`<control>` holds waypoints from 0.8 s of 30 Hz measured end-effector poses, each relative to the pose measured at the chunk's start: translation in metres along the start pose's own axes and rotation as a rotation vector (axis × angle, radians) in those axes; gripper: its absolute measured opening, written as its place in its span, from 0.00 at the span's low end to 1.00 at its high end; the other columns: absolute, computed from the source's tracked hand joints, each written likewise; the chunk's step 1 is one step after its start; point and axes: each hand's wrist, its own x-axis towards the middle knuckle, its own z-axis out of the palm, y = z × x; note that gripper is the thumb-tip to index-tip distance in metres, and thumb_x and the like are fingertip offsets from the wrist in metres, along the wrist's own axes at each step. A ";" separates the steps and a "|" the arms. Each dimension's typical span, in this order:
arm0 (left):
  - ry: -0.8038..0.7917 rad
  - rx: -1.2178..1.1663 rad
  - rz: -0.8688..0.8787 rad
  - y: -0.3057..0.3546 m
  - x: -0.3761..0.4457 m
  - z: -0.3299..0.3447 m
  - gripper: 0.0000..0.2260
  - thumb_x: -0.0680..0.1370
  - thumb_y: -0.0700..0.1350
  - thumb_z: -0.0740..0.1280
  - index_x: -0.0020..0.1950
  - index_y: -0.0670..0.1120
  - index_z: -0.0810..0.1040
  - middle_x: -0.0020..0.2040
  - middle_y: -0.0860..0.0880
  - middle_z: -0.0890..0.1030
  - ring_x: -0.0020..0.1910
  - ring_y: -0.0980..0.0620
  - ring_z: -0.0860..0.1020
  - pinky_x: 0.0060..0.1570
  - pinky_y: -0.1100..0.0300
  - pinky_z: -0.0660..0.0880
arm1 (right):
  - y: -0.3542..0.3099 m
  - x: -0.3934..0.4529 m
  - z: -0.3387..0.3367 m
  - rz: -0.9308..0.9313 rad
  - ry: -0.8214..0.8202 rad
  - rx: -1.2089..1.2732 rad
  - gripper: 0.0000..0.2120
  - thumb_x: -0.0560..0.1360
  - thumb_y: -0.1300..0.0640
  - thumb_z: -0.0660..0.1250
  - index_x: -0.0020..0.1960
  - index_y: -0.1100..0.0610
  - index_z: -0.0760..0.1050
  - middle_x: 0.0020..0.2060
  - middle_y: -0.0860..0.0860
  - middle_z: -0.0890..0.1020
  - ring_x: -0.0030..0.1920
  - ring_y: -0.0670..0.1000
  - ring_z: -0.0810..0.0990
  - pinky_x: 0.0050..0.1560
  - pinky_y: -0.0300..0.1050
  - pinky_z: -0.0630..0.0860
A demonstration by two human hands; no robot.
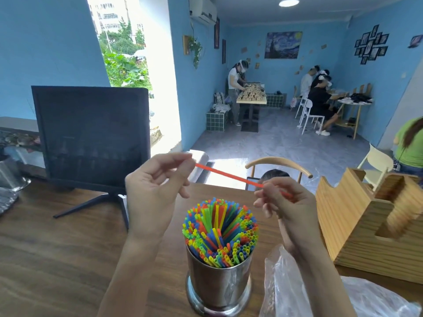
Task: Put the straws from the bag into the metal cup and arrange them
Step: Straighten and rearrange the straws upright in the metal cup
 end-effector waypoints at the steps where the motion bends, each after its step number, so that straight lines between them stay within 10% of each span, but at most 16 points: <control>1: -0.073 0.043 -0.043 -0.004 0.000 -0.003 0.04 0.71 0.45 0.77 0.44 0.51 0.86 0.38 0.50 0.85 0.29 0.51 0.77 0.31 0.61 0.76 | -0.001 0.002 -0.005 0.048 0.033 0.081 0.19 0.60 0.39 0.83 0.41 0.51 0.85 0.35 0.55 0.85 0.32 0.49 0.82 0.28 0.36 0.73; 9: -0.812 0.638 -0.153 -0.016 -0.005 -0.004 0.04 0.77 0.48 0.74 0.48 0.58 0.86 0.40 0.56 0.85 0.38 0.62 0.77 0.41 0.69 0.72 | -0.012 0.002 0.009 -0.109 0.209 0.159 0.16 0.69 0.50 0.74 0.57 0.51 0.83 0.38 0.50 0.85 0.37 0.50 0.85 0.41 0.40 0.81; 14: -0.635 0.628 -0.160 -0.022 -0.002 0.000 0.05 0.79 0.49 0.70 0.47 0.59 0.85 0.40 0.56 0.83 0.38 0.61 0.77 0.38 0.68 0.74 | 0.006 -0.009 0.022 -0.228 0.109 -0.254 0.19 0.73 0.59 0.75 0.57 0.40 0.76 0.39 0.55 0.85 0.35 0.55 0.86 0.35 0.49 0.82; 18: -0.464 0.645 -0.114 -0.039 0.002 -0.002 0.06 0.78 0.48 0.70 0.47 0.59 0.85 0.41 0.57 0.84 0.41 0.57 0.79 0.41 0.63 0.75 | 0.028 -0.008 0.018 -0.242 -0.124 -0.683 0.01 0.74 0.52 0.76 0.44 0.48 0.86 0.40 0.41 0.85 0.45 0.45 0.84 0.44 0.44 0.79; 24: -0.453 0.687 -0.171 -0.058 0.004 -0.001 0.06 0.80 0.53 0.68 0.54 0.59 0.84 0.49 0.62 0.83 0.46 0.61 0.78 0.46 0.62 0.76 | 0.027 -0.008 0.018 -0.185 -0.229 -0.772 0.20 0.77 0.40 0.66 0.38 0.51 0.87 0.38 0.39 0.83 0.52 0.43 0.79 0.51 0.33 0.71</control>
